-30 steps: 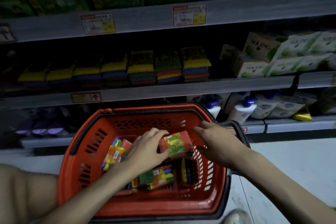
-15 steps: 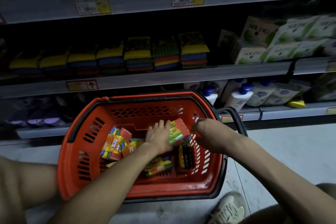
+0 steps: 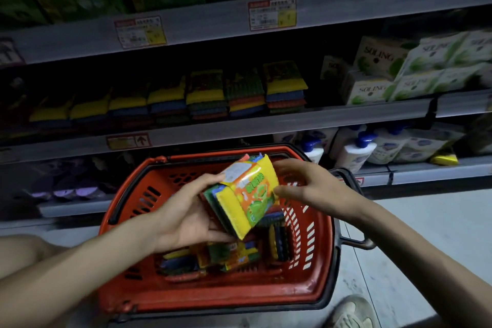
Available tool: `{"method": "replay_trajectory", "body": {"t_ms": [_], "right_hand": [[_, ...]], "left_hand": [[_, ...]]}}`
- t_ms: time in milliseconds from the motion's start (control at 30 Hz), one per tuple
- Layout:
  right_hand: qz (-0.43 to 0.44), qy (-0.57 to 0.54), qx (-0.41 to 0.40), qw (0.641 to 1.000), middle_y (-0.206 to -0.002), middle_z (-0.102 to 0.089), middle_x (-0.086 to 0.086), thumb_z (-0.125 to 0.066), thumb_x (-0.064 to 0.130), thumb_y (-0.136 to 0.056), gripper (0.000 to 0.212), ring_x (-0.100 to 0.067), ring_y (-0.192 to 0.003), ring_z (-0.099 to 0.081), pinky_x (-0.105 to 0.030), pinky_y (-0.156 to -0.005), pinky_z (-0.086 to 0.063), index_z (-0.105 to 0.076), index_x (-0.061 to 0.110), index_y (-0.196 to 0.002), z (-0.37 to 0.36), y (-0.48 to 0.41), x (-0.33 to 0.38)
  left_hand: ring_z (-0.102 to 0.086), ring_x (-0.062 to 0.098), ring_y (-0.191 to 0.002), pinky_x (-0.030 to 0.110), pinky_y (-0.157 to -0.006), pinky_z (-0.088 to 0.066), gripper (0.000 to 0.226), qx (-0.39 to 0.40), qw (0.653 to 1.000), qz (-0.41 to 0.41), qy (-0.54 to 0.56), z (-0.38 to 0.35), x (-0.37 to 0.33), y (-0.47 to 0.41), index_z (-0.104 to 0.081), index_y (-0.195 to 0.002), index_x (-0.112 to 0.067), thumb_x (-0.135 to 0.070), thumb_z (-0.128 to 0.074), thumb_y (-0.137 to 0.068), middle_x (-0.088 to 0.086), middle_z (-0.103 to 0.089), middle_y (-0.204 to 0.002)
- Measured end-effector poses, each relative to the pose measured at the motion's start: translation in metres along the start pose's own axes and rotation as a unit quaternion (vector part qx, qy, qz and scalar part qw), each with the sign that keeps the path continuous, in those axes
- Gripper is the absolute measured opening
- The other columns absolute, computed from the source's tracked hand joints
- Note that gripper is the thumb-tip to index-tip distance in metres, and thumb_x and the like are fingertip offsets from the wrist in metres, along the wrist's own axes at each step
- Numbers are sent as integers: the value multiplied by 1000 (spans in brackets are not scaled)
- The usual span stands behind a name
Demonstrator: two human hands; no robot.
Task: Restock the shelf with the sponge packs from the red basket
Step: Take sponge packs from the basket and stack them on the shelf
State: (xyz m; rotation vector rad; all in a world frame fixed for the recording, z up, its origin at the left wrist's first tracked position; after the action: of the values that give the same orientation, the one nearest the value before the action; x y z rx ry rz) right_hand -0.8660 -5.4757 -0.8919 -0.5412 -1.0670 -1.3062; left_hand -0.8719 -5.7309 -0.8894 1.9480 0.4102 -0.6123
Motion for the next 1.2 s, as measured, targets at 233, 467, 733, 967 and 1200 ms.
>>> {"method": "replay_trajectory", "body": {"t_ms": [233, 467, 733, 967, 1200], "right_hand": [[-12, -250, 16, 968, -132, -67, -1, -81, 30, -77, 63, -18, -119, -68, -43, -104, -55, -62, 39, -136, -2, 16, 30], [-35, -323, -55, 944, -122, -72, -11, -84, 23, -75, 54, -31, -110, -72, -56, -104, -52, -70, 35, -126, 10, 16, 35], [-50, -359, -112, 925, -115, -75, -11, -82, 29, -75, 42, -30, -102, -76, -45, -93, -60, -73, 22, -115, 0, 22, 36], [-31, -329, -89, 940, -120, -74, -7, -90, 27, -74, 52, -32, -106, -74, -51, -93, -60, -65, 16, -118, 11, 35, 40], [-2, -377, -186, 907, -119, -73, -15, -84, 25, -73, 56, -32, -103, -76, -44, -89, -61, -64, 20, -125, 56, 45, 36]], "left_hand": [[-64, 39, -126, 56, -117, -39, 65, 36, 999, -12, -29, -6, -5, 11, -70, -133, -20, -64, -50, -89, 18, -68, -135], [-62, 46, -123, 50, -85, -60, 76, 26, 988, -147, -51, -12, -17, 10, -64, -138, -20, -76, -49, -88, 21, -67, -134], [-72, 27, -112, 37, -87, -51, 71, -80, 950, -280, -115, -13, -21, 10, -68, -125, -23, -53, -82, -62, 5, -77, -119], [-74, 12, -105, 27, -88, -53, 66, -124, 916, -351, -150, -36, -34, 21, -70, -117, -24, -53, -87, -60, -2, -78, -113], [-72, 0, -101, 26, -86, -55, 69, -101, 907, -395, -109, -112, -49, -1, -61, -130, -25, -52, -77, -68, -8, -76, -118]]}}
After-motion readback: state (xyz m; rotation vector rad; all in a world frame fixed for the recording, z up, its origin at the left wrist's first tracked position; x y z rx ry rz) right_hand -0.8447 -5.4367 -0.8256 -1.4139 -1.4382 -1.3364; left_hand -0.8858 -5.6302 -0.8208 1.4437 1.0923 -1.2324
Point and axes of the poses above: each hand's wrist, its own y-axis away from the middle knuckle, its own z-axis out of the back of the hand, x = y × z, the point moved 2 cm from there along -y, towards the middle knuckle
